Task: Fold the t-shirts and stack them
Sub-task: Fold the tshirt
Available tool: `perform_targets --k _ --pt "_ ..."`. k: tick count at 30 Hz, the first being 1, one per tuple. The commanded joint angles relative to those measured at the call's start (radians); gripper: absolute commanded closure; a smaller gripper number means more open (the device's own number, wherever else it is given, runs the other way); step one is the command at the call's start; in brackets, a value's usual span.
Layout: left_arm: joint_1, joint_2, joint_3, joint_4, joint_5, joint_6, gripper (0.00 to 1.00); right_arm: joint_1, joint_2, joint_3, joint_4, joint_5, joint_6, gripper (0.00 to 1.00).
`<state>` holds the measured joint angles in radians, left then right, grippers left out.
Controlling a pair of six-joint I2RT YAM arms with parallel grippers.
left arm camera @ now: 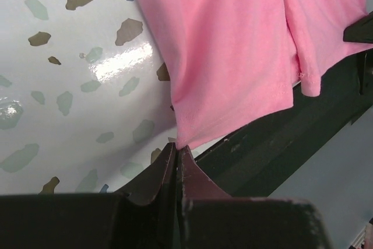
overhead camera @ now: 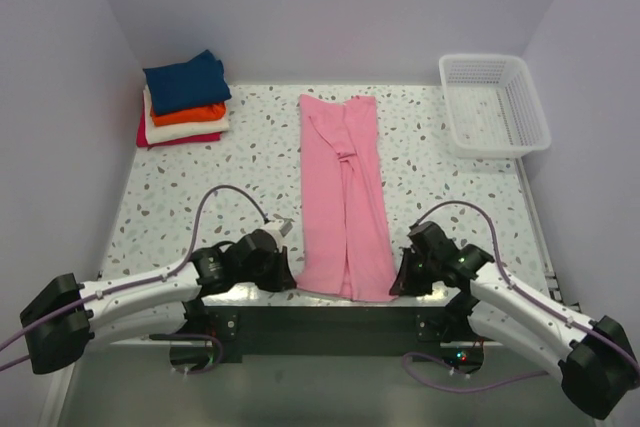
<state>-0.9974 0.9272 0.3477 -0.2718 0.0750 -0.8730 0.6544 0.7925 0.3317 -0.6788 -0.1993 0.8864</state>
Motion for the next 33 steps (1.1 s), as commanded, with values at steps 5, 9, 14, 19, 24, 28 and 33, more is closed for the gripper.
perform_targets --k 5,9,14,19,24,28,33 --pt "0.0 0.111 0.164 -0.037 -0.129 0.066 1.0 0.004 0.14 0.24 -0.081 0.181 -0.109 1.0" --pt "0.0 0.22 0.311 -0.049 -0.184 0.118 1.0 0.005 0.258 0.349 -0.039 0.251 -0.13 1.0" --pt "0.04 0.333 0.407 -0.032 -0.238 0.144 1.0 0.005 0.359 0.437 0.036 0.342 -0.129 1.0" --pt "0.152 0.424 0.467 0.017 -0.185 0.166 1.0 0.001 0.502 0.576 0.073 0.431 -0.144 1.0" --pt "0.224 0.519 0.557 0.059 -0.222 0.196 1.0 -0.047 0.628 0.696 0.11 0.451 -0.182 1.0" --pt "0.258 0.611 0.635 0.068 -0.25 0.206 1.0 -0.107 0.743 0.794 0.146 0.41 -0.207 1.0" --pt "0.313 0.716 0.721 0.083 -0.233 0.209 1.0 -0.182 0.879 0.882 0.186 0.356 -0.236 1.0"
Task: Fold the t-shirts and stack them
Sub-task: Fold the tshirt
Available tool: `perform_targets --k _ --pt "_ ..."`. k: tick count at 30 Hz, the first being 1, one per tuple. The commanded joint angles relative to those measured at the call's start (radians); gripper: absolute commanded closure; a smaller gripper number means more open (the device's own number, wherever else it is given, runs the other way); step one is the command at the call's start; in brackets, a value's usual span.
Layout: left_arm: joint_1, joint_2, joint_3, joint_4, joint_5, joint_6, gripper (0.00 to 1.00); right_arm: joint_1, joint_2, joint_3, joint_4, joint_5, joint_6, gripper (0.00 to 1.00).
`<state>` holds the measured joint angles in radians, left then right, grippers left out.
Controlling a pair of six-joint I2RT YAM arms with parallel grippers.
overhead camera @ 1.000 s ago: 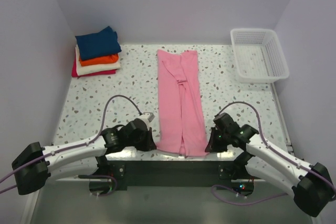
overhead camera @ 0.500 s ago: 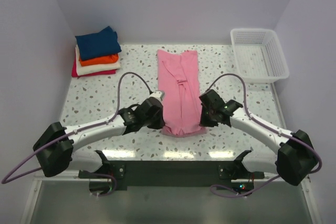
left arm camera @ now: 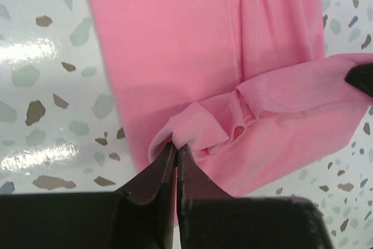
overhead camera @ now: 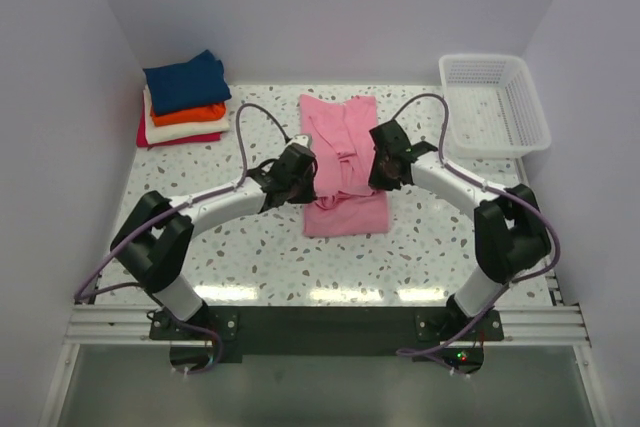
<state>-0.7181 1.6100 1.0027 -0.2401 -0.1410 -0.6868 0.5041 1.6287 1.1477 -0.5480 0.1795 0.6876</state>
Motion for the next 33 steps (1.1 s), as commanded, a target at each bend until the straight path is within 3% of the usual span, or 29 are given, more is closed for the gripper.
perform_targets --k 1,33 --pt "0.042 0.044 0.077 0.054 -0.016 0.023 1.0 -0.042 0.062 0.09 0.066 -0.029 -0.04 1.0" --pt "0.224 0.347 0.372 0.076 0.158 0.07 0.99 -0.194 0.414 0.487 0.054 -0.23 -0.086 0.99"
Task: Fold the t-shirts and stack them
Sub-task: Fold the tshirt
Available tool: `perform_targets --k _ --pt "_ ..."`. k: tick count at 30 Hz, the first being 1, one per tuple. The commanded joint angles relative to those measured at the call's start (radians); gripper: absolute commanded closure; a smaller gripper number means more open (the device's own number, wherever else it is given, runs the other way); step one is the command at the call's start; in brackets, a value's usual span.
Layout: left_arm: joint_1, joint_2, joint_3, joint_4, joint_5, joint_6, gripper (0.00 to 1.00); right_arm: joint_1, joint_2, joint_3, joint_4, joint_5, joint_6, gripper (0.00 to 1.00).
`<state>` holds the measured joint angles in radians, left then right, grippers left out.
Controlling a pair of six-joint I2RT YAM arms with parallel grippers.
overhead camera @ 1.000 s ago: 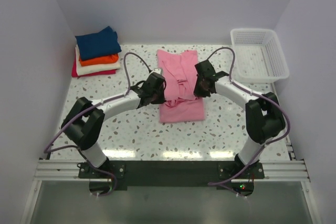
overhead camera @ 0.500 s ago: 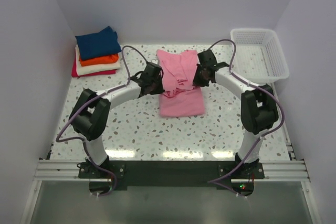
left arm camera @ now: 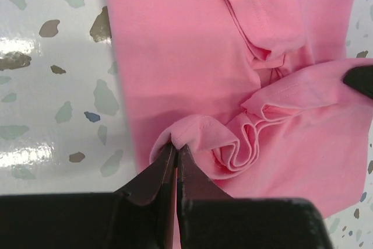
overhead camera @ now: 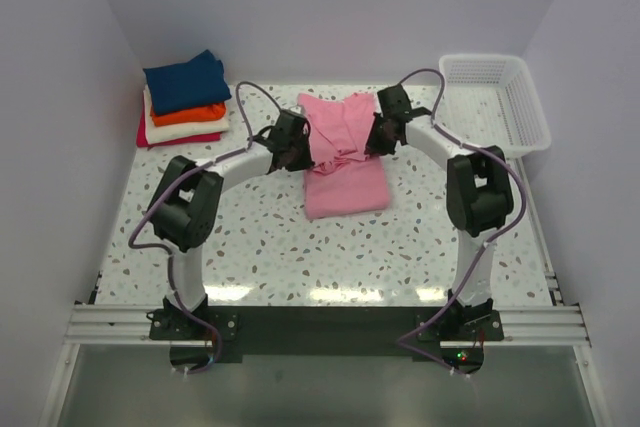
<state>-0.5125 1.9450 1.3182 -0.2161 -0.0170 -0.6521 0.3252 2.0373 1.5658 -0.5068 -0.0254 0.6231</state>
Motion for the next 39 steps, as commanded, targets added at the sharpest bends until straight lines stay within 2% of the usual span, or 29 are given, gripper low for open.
perform_targets --k 1,3,4,6,7,9,10,12,13,16,18,21,22,27,30,39 --pt "0.022 0.023 0.062 0.052 0.038 0.04 0.94 -0.02 0.011 0.074 0.013 -0.033 -0.022 0.94" --pt "0.034 0.031 0.076 0.05 0.051 0.049 0.91 -0.025 0.018 0.091 0.008 -0.039 -0.025 0.91" --pt "0.043 0.032 0.082 0.052 0.054 0.052 0.84 -0.031 0.023 0.094 0.004 -0.042 -0.026 0.89" --pt "0.054 0.031 0.084 0.055 0.069 0.061 0.79 -0.035 0.021 0.102 0.002 -0.047 -0.029 0.82" --pt "0.06 0.025 0.084 0.066 0.075 0.065 0.68 -0.041 0.017 0.102 0.002 -0.05 -0.031 0.79" --pt "0.075 0.019 0.09 0.066 0.087 0.075 0.51 -0.044 0.009 0.1 -0.001 -0.053 -0.036 0.64" --pt "0.083 0.009 0.092 0.063 0.091 0.077 0.41 -0.046 0.005 0.1 -0.002 -0.051 -0.037 0.53" --pt "0.094 -0.004 0.09 0.063 0.109 0.089 0.37 -0.048 -0.017 0.096 -0.002 -0.042 -0.048 0.43" --pt "0.094 -0.021 0.085 0.058 0.112 0.094 0.37 -0.049 -0.025 0.096 -0.012 -0.036 -0.051 0.42" --pt "0.094 -0.066 0.044 0.058 0.12 0.094 0.38 -0.048 -0.074 0.068 -0.006 -0.008 -0.065 0.4" --pt "0.091 -0.09 0.012 0.064 0.141 0.085 0.43 -0.038 -0.12 0.027 -0.004 0.017 -0.071 0.4" --pt "0.072 -0.139 -0.048 0.08 0.161 0.077 0.57 0.009 -0.167 -0.042 0.026 0.073 -0.097 0.41" --pt "0.054 -0.146 -0.065 0.077 0.161 0.077 0.64 0.038 -0.172 -0.053 0.03 0.091 -0.105 0.45" --pt "-0.004 -0.117 -0.074 0.067 0.167 0.077 0.83 0.09 -0.105 -0.04 0.034 0.136 -0.155 0.55" --pt "-0.029 -0.063 -0.036 0.049 0.178 0.083 0.87 0.092 -0.062 0.0 0.04 0.131 -0.181 0.58" --pt "-0.023 0.147 0.177 -0.026 0.161 0.126 0.9 0.08 0.081 0.115 0.03 0.143 -0.218 0.62"
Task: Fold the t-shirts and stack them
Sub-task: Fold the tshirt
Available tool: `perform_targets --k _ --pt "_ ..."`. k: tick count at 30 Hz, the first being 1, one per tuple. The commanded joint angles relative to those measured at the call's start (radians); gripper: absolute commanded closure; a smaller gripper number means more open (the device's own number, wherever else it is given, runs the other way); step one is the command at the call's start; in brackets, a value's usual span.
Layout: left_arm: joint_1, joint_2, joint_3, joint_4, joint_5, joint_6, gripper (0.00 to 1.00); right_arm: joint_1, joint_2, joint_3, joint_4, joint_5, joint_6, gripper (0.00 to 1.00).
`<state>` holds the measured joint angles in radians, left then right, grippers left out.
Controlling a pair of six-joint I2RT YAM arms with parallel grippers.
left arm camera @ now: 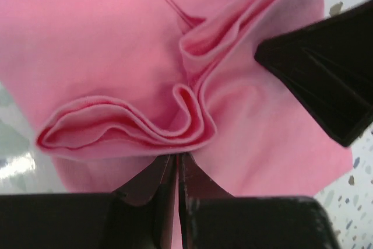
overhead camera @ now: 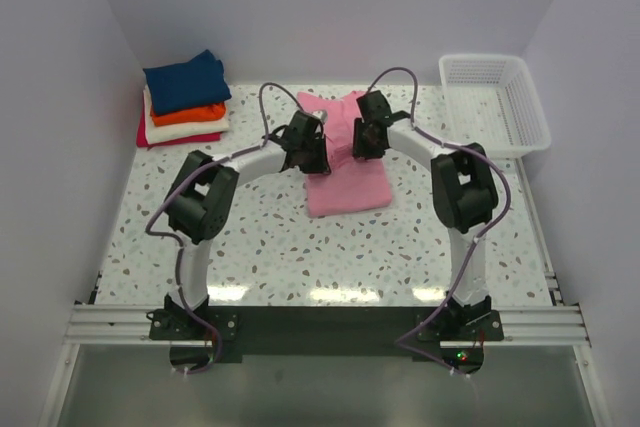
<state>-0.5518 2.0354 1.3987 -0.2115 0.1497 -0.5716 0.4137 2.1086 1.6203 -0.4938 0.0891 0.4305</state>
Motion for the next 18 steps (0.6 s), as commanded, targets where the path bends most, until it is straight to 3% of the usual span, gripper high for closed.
perform_targets --k 1,12,18 --pt "0.03 0.074 0.139 -0.04 -0.007 0.049 0.9 -0.015 0.016 0.065 0.017 0.031 -0.012 0.62" --pt "0.093 0.193 0.267 -0.057 -0.015 0.038 0.88 -0.085 0.024 0.02 0.038 -0.006 0.03 0.57" --pt "0.101 0.22 0.241 -0.052 -0.015 0.033 0.89 -0.114 0.013 -0.003 0.05 -0.023 0.028 0.5"
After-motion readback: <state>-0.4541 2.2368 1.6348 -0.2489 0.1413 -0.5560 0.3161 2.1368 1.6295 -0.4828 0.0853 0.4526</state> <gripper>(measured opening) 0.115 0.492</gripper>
